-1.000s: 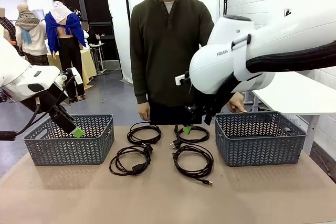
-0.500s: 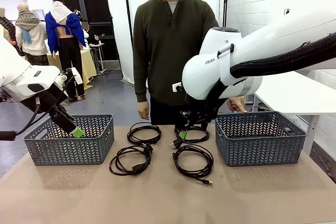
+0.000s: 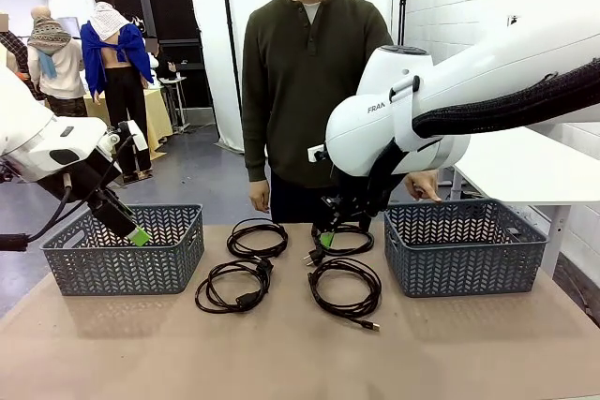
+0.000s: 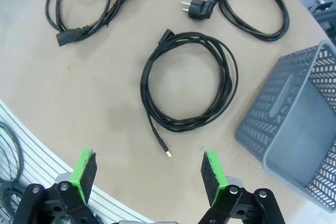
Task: Organize the cables according to human instructions.
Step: Pick up a bundle of cables and place it in the basket indicated by the human.
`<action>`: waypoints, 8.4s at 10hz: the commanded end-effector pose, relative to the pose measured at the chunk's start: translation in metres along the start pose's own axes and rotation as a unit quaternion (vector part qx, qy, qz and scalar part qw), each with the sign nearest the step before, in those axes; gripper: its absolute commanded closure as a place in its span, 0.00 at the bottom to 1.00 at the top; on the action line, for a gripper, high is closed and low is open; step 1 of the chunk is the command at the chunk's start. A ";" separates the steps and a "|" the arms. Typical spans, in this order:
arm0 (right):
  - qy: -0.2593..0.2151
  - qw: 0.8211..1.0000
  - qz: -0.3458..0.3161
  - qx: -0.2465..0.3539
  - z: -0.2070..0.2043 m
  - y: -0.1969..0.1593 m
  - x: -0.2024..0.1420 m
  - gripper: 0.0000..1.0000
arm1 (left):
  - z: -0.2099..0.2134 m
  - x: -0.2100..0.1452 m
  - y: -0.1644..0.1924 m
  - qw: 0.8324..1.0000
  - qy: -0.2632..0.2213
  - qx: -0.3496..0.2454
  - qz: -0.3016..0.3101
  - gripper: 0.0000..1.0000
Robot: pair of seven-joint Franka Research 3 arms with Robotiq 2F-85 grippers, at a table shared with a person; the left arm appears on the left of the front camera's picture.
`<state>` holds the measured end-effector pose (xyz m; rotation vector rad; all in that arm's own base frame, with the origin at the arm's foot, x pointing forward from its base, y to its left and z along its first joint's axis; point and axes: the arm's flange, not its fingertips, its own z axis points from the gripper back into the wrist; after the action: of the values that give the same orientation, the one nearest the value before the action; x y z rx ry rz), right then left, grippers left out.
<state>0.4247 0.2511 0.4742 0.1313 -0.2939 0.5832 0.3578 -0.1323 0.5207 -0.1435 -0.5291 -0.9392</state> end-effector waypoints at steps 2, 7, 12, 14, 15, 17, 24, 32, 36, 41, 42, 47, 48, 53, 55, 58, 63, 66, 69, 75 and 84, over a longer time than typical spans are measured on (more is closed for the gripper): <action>0.004 1.000 -0.014 0.002 -0.016 0.003 0.013 0.00 | -0.002 0.000 0.002 1.000 -0.003 0.005 -0.001 0.00; 0.037 0.999 -0.021 -0.030 -0.059 0.009 0.030 0.00 | -0.002 0.000 0.002 1.000 -0.003 0.005 -0.001 0.00; 0.051 0.997 -0.029 -0.052 -0.102 0.012 0.039 0.00 | -0.002 0.000 0.002 1.000 -0.003 0.005 -0.001 0.00; 0.062 0.996 -0.036 -0.046 -0.111 0.012 0.038 0.00 | -0.002 0.000 0.002 1.000 -0.003 0.005 -0.001 0.00; 0.062 0.996 -0.039 -0.043 -0.116 0.013 0.035 0.00 | -0.002 0.000 0.002 1.000 -0.003 0.005 -0.001 0.00; 0.067 0.996 -0.045 -0.029 -0.119 0.017 0.036 0.00 | -0.002 0.000 0.002 1.000 -0.003 0.005 -0.001 0.00; 0.087 0.995 -0.036 -0.024 -0.129 0.015 0.026 0.00 | -0.002 0.000 0.002 1.000 -0.003 0.005 -0.001 0.00; 0.091 0.994 -0.045 -0.030 -0.150 0.012 0.023 0.00 | -0.002 0.000 0.002 1.000 -0.003 0.005 -0.001 0.00; 0.086 0.994 -0.046 -0.050 -0.163 0.014 0.026 0.00 | -0.002 0.000 0.002 1.000 -0.003 0.005 -0.001 0.00; 0.098 0.992 -0.055 -0.064 -0.175 0.009 0.033 0.00 | -0.002 0.000 0.002 1.000 -0.003 0.005 -0.001 0.00; 0.097 0.991 -0.058 -0.065 -0.176 0.009 0.035 0.00 | -0.002 0.000 0.002 1.000 -0.003 0.005 -0.001 0.00; 0.114 0.988 -0.064 -0.079 -0.186 0.005 0.043 0.00 | -0.002 0.000 0.002 1.000 -0.003 0.005 -0.001 0.00; 0.118 0.988 -0.065 -0.079 -0.188 0.005 0.043 0.00 | -0.002 0.000 0.002 1.000 -0.003 0.005 -0.001 0.00; 0.126 0.987 -0.066 -0.079 -0.195 0.005 0.046 0.00 | -0.002 0.000 0.002 1.000 -0.003 0.005 -0.001 0.00; 0.129 0.986 -0.066 -0.083 -0.198 0.005 0.048 0.00 | -0.002 0.000 0.002 1.000 -0.003 0.005 -0.001 0.00; 0.120 0.988 -0.064 -0.078 -0.200 0.007 0.050 0.48 | -0.002 0.000 0.002 1.000 -0.003 0.005 -0.001 0.00; 0.126 0.991 -0.048 -0.021 -0.201 0.012 0.055 1.00 | -0.002 0.000 0.002 1.000 -0.003 0.005 -0.001 0.00; 0.127 0.991 -0.040 -0.006 -0.198 0.021 0.047 1.00 | -0.002 0.000 0.002 1.000 -0.003 0.005 -0.001 0.00; 0.104 0.993 -0.047 -0.041 -0.164 0.031 0.046 1.00 | -0.002 0.000 0.002 1.000 -0.003 0.005 -0.001 0.00; 0.156 0.966 0.202 -0.034 -0.054 0.041 0.023 1.00 | -0.002 0.000 0.002 1.000 -0.003 0.005 -0.001 0.00; 0.173 0.913 0.369 -0.030 0.011 -0.016 0.021 1.00 | -0.002 0.000 0.002 1.000 -0.003 0.005 -0.001 0.00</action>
<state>0.4522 0.2416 0.4938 -0.1276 0.0113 1.3330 0.3580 -0.1325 0.5207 -0.1427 -0.5288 -0.9392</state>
